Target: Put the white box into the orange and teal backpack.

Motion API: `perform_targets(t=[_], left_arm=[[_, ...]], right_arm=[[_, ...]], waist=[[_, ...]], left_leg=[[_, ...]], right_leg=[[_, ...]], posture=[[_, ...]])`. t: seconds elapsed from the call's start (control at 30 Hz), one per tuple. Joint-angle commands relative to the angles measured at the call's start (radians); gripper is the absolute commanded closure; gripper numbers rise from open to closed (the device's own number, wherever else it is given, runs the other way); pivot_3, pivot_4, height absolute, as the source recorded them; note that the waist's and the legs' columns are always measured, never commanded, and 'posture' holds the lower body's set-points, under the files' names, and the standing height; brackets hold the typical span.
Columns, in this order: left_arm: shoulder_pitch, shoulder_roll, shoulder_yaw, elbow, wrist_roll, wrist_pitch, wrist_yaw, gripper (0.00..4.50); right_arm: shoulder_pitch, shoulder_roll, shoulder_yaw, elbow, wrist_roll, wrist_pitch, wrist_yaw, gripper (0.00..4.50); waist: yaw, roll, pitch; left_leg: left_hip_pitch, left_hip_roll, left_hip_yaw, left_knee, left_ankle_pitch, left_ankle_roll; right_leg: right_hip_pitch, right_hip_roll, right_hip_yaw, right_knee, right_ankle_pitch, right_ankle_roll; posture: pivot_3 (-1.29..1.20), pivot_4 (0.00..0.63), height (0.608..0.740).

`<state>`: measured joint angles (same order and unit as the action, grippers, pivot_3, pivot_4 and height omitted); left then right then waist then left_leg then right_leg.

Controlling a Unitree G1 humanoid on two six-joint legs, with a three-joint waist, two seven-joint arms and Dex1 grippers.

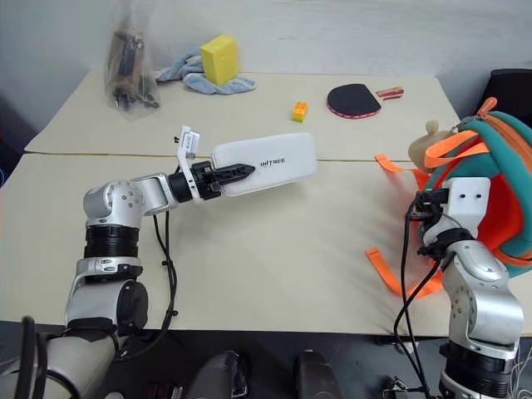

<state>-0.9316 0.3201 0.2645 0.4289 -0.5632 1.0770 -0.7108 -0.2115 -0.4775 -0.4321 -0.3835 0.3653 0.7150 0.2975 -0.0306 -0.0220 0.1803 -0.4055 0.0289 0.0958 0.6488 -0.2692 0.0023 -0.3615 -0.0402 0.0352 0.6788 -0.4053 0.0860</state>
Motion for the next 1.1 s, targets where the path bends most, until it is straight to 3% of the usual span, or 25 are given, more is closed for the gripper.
perform_targets(t=[0.03, 0.1, 0.23, 0.4, 0.5, 0.7, 0.9, 1.1], left_arm=[[-0.049, 0.035, 0.043, 0.0, -0.024, -0.061, 0.005, 3.3], [-0.055, 0.046, 0.041, 0.013, -0.019, -0.083, 0.003, 3.3], [-0.047, 0.102, -0.018, -0.015, -0.007, -0.148, -0.095, 3.3], [-0.067, 0.152, -0.048, -0.029, -0.023, -0.199, -0.213, 3.3], [-0.068, 0.18, -0.055, -0.083, -0.063, -0.21, -0.321, 3.3], [-0.105, 0.238, -0.033, -0.128, -0.187, -0.149, -0.496, 3.3], [-0.11, 0.268, -0.115, -0.152, -0.167, -0.194, -0.618, 3.3], [-0.145, 0.159, -0.227, -0.074, -0.035, -0.408, -0.614, 3.3]], right_arm=[[-0.012, -0.05, -0.002, -0.13, 0.228, 0.088, 0.167, 4.48], [-0.019, -0.072, -0.023, -0.172, 0.353, 0.154, 0.209, 4.48], [0.018, -0.256, -0.049, -0.324, 0.658, 0.261, 0.409, 4.48], [-0.015, -0.45, -0.165, -0.299, 1.074, 0.308, 0.422, 4.48], [0.026, -0.571, -0.259, -0.269, 1.241, 0.344, 0.458, 4.48], [0.185, -0.653, -0.369, -0.247, 1.258, 0.401, 0.519, 4.48], [0.256, -0.684, -0.458, -0.213, 1.279, 0.421, 0.555, 4.48], [0.313, -0.701, -0.545, -0.225, 1.256, 0.461, 0.646, 4.48]], waist=[[0.0, 0.0, 0.0], [0.0, 0.0, 0.0], [0.001, 0.001, 0.001], [0.003, -0.003, 0.004], [0.004, -0.004, 0.004], [0.005, -0.007, 0.006], [0.004, -0.007, 0.006], [0.02, -0.007, 0.006]], left_leg=[[0.0, 0.001, 0.0, 0.0, 0.0, 0.0], [0.0, 0.001, 0.0, 0.0, 0.0, 0.0], [0.0, 0.0, -0.001, 0.0, 0.0, 0.0], [0.0, 0.001, -0.002, 0.001, 0.0, 0.0], [-0.001, 0.0, -0.003, 0.0, -0.001, 0.002], [-0.003, 0.0, -0.004, 0.001, -0.002, 0.004], [-0.001, 0.0, -0.004, 0.003, -0.002, 0.005], [-0.001, 0.0, -0.004, 0.003, -0.002, 0.005]], right_leg=[[0.0, 0.0, 0.0, 0.0, 0.0, 0.0], [0.0, 0.001, 0.0, 0.0, 0.0, 0.0], [0.0, 0.0, 0.0, -0.001, 0.0, 0.0], [0.002, 0.0, -0.002, -0.003, 0.0, 0.0], [0.003, -0.001, -0.003, -0.005, 0.0, 0.0], [0.004, -0.001, -0.004, -0.008, 0.0, 0.0], [0.007, -0.001, -0.004, -0.008, 0.0, 0.001], [0.007, -0.001, -0.004, -0.009, 0.0, 0.001]], posture=[[0.0, 0.15, 0.74], [0.0, 0.15, 0.74], [0.0, 0.15, 0.74], [0.0, 0.15, 0.74], [0.0, 0.15, 0.74], [0.0, 0.15, 0.74], [0.0, 0.15, 0.74], [0.0, 0.15, 0.74]])
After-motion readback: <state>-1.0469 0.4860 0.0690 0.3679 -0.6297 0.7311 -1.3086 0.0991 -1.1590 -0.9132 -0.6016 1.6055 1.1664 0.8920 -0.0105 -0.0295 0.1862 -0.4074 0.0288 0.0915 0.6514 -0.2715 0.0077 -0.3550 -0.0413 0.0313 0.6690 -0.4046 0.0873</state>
